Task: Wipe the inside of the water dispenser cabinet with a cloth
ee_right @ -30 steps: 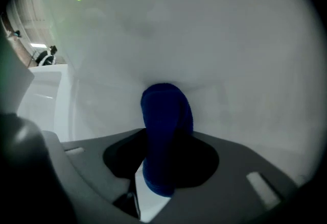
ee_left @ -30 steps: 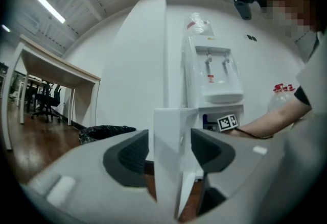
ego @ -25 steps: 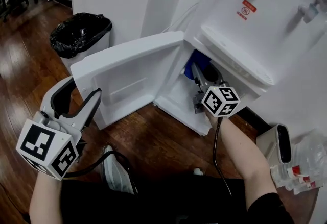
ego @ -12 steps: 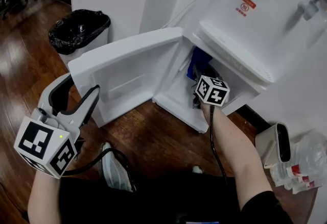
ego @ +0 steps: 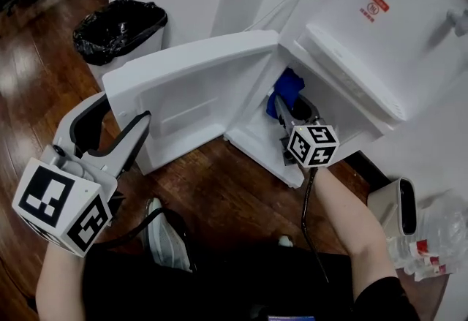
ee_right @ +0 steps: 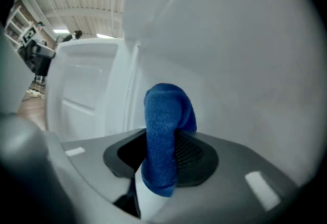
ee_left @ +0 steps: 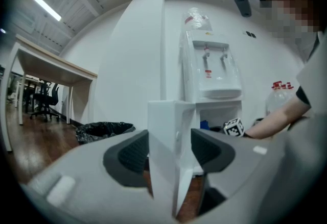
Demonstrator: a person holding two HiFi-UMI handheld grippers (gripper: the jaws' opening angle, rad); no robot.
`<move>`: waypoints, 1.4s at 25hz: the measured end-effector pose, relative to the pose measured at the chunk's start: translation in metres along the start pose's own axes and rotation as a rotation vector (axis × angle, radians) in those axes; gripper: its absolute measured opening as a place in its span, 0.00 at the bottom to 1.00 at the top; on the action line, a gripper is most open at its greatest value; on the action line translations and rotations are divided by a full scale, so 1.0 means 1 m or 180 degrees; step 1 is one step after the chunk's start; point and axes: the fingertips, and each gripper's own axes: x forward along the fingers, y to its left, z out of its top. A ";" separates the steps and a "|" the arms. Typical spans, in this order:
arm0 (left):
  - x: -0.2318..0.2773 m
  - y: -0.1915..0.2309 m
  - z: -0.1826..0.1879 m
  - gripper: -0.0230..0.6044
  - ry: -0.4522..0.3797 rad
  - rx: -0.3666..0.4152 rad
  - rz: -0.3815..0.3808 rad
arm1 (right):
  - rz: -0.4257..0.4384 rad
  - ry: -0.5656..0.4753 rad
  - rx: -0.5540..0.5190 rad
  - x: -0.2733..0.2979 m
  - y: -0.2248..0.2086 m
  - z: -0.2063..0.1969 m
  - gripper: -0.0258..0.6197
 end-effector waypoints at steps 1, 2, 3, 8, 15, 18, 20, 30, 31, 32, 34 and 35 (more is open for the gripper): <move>0.000 -0.001 -0.001 0.45 0.0006 0.0005 0.0002 | 0.0165 -0.0031 0.0031 -0.008 0.016 0.003 0.26; -0.001 -0.001 -0.001 0.45 0.0011 0.0011 0.0003 | 0.0363 -0.0059 0.0084 -0.016 0.032 0.004 0.26; -0.001 -0.002 -0.002 0.45 0.0016 0.0018 0.0001 | 0.0584 -0.0075 0.0150 -0.023 0.049 0.005 0.26; -0.002 -0.005 -0.002 0.45 0.0027 0.0020 -0.0011 | 0.0345 -0.0011 0.0416 -0.019 0.036 -0.017 0.26; 0.001 -0.003 0.000 0.45 0.0001 -0.0003 -0.0009 | -0.1332 0.0659 0.0306 0.021 -0.077 -0.082 0.26; 0.002 -0.002 0.000 0.45 -0.0007 -0.0040 -0.0009 | -0.1302 0.0710 0.0162 0.043 -0.083 -0.086 0.26; 0.002 -0.002 0.000 0.45 -0.0011 -0.0063 -0.0017 | -0.1177 0.0697 0.0139 0.051 -0.079 -0.089 0.26; 0.002 0.001 -0.003 0.45 0.0004 -0.0074 0.0012 | -0.0078 0.0781 0.0597 0.014 0.019 -0.098 0.26; 0.001 0.000 -0.003 0.45 0.0008 -0.0071 0.0009 | 0.0047 0.0789 0.0654 0.005 0.035 -0.097 0.26; 0.001 -0.001 -0.004 0.45 0.0016 -0.0070 0.0001 | 0.0175 0.0797 0.0672 -0.004 0.051 -0.097 0.26; 0.000 -0.003 -0.006 0.45 0.0037 -0.0074 -0.0020 | 0.0351 0.0763 0.0569 -0.021 0.078 -0.094 0.26; 0.000 -0.003 -0.006 0.45 0.0043 -0.0079 -0.0030 | 0.0365 0.0697 0.0481 -0.026 0.086 -0.091 0.26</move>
